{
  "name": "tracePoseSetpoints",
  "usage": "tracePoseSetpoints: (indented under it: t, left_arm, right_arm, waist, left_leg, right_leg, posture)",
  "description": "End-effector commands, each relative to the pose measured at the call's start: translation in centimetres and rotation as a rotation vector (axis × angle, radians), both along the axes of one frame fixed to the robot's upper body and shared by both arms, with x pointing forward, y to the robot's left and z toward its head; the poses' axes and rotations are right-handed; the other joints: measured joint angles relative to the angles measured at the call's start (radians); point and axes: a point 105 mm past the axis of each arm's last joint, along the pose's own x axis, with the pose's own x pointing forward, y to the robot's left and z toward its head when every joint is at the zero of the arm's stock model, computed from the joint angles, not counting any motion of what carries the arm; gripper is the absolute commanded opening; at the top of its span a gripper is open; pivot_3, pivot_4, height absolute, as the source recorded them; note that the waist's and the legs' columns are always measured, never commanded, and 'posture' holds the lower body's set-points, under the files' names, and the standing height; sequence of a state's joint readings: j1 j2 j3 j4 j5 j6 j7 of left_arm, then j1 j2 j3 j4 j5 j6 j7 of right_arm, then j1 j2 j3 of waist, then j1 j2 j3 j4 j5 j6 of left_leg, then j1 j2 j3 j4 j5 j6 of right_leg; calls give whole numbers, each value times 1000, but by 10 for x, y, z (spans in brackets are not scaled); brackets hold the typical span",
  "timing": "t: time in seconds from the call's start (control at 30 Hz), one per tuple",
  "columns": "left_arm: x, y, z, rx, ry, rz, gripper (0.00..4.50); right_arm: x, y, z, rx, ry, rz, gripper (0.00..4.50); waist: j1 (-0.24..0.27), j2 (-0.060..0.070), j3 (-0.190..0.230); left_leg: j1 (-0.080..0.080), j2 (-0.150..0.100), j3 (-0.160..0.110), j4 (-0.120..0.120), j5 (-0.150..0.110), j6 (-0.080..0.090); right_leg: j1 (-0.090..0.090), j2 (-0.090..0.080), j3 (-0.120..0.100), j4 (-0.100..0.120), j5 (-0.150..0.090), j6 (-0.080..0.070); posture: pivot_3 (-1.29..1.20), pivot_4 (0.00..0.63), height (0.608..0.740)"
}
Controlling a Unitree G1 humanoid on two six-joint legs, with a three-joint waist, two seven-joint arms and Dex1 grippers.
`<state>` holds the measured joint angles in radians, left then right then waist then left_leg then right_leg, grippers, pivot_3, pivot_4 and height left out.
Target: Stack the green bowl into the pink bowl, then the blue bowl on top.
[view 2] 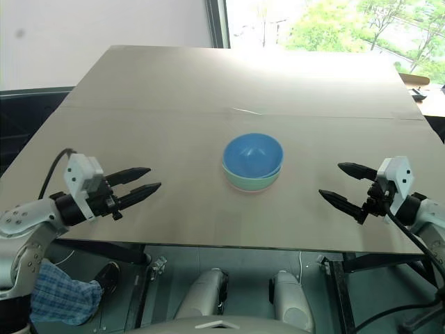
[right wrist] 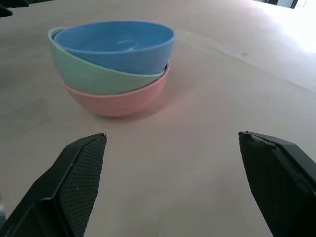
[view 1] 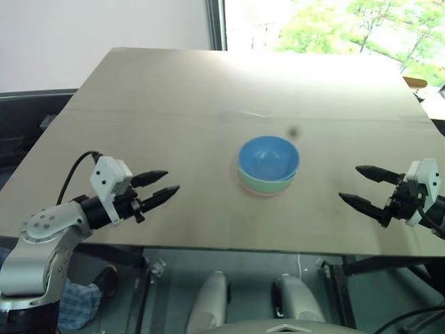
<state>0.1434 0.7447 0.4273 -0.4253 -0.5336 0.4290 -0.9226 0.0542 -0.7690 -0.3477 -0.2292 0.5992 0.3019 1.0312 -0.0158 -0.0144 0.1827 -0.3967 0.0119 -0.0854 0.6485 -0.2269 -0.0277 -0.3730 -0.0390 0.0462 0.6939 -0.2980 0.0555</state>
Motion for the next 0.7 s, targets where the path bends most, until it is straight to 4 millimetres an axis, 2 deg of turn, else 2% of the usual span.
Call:
tracePoseSetpoints:
  t: [0.03,0.2,0.37,0.7]
  left_arm:
    - [-18,13,2,48,-44,56,2508]
    - [-19,23,-2,100,-71,82,2508]
    - [-16,27,1,103,-83,71,2508]
    - [-7,21,7,88,-115,-1,2508]
  right_arm:
    - [1,-15,15,-13,-66,-3,4500]
    - [0,-25,12,-12,-88,19,4500]
    - [-2,-26,12,-34,-111,63,4500]
    - [-6,-26,19,-25,-162,79,4500]
  waist:
    - [-7,0,0]
    - [2,0,-1]
    - [1,1,-1]
    - [0,1,-1]
  left_leg:
    - [0,0,1,-1,0,0]
    - [0,1,2,-2,0,0]
    - [0,1,3,-1,0,0]
    - [0,1,3,-2,0,0]
  right_leg:
    - [-1,0,1,0,0,0]
    - [-1,1,2,0,0,0]
    - [-1,1,2,-1,0,0]
    - [-1,1,3,-1,0,0]
  posture:
    - [0,150,740]
    - [0,150,740]
    - [0,150,740]
    - [0,150,740]
